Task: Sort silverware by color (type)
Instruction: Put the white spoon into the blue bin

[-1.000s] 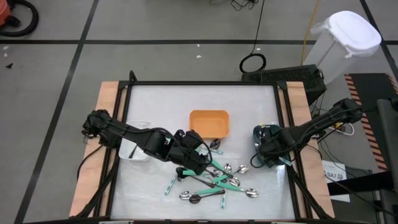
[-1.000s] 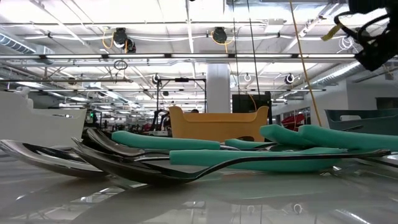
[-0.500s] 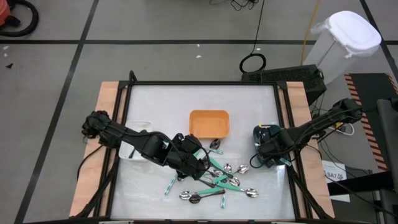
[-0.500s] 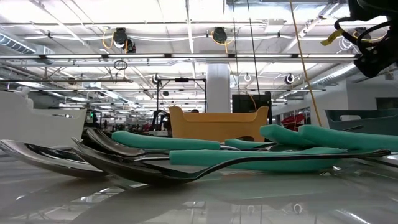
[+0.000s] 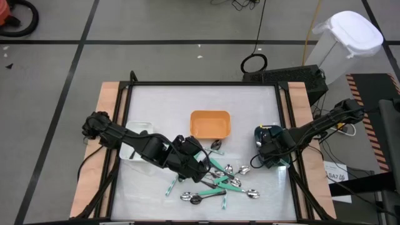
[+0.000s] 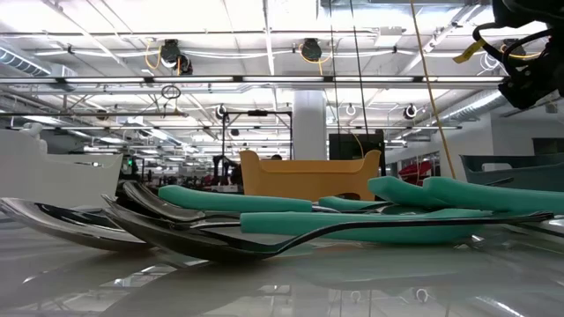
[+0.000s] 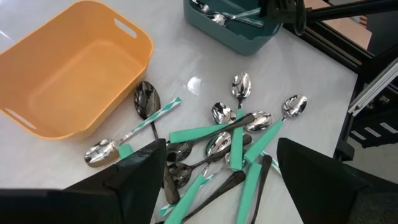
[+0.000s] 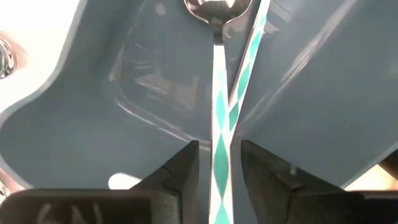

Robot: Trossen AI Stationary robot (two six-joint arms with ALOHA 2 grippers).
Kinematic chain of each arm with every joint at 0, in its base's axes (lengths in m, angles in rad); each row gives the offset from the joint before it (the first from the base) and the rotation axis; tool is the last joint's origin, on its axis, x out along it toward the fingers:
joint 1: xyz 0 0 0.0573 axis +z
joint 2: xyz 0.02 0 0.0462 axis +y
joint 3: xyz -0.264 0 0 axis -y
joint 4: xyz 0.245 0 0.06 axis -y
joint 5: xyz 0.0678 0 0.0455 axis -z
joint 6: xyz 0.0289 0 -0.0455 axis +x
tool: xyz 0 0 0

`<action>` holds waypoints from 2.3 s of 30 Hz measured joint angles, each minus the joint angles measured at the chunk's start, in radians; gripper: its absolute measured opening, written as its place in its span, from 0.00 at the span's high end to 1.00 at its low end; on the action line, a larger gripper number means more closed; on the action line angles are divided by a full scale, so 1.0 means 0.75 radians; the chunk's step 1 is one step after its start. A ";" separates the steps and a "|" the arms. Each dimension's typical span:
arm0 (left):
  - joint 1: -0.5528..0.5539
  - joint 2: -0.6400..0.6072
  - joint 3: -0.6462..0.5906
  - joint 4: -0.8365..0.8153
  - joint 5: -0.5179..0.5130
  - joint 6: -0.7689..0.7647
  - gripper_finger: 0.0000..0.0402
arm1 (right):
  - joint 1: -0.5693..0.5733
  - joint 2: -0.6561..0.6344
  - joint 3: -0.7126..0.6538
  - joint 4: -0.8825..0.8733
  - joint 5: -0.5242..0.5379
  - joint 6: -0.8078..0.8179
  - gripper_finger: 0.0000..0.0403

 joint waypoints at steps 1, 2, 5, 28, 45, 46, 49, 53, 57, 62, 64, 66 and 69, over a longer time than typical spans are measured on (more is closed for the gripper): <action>0.000 0.000 0.000 0.000 0.000 0.000 0.25 | 0.000 0.000 0.000 0.001 -0.001 0.000 0.70; 0.000 0.000 0.000 0.000 0.000 0.000 0.25 | 0.000 0.000 0.000 0.002 -0.001 0.000 0.70; 0.000 0.000 0.000 0.000 -0.001 0.001 0.25 | 0.000 0.000 0.000 -0.001 -0.001 0.000 0.74; 0.000 0.000 0.000 0.000 -0.001 0.013 0.25 | 0.001 -0.002 0.121 -0.002 0.125 0.040 0.95; 0.000 0.000 0.000 -0.001 -0.001 0.079 0.25 | 0.000 -0.003 0.165 -0.114 0.312 0.054 0.93; 0.000 0.000 -0.001 -0.001 -0.001 0.085 0.25 | 0.000 -0.003 0.165 -0.115 0.313 0.055 0.92; 0.000 0.000 -0.001 -0.001 -0.001 0.094 0.25 | 0.000 -0.003 0.165 -0.130 0.318 0.088 0.88; 0.000 0.000 -0.001 -0.001 -0.001 0.106 0.25 | 0.000 -0.003 0.165 -0.156 0.348 0.167 0.79; 0.000 0.000 0.000 -0.003 -0.001 0.106 0.25 | 0.000 -0.003 0.164 -0.148 0.317 0.198 0.71; 0.000 0.000 -0.001 -0.010 0.001 0.122 0.25 | 0.001 -0.002 0.203 -0.144 0.279 0.204 0.66; 0.000 0.000 -0.001 -0.030 0.005 0.124 0.25 | 0.001 -0.002 0.252 -0.143 0.285 0.204 0.65; 0.000 0.000 0.000 -0.064 0.014 0.121 0.25 | 0.001 -0.002 0.312 -0.143 0.321 0.205 0.64; 0.000 0.000 0.000 -0.121 0.036 0.120 0.25 | 0.005 -0.003 0.418 -0.140 0.421 0.237 0.64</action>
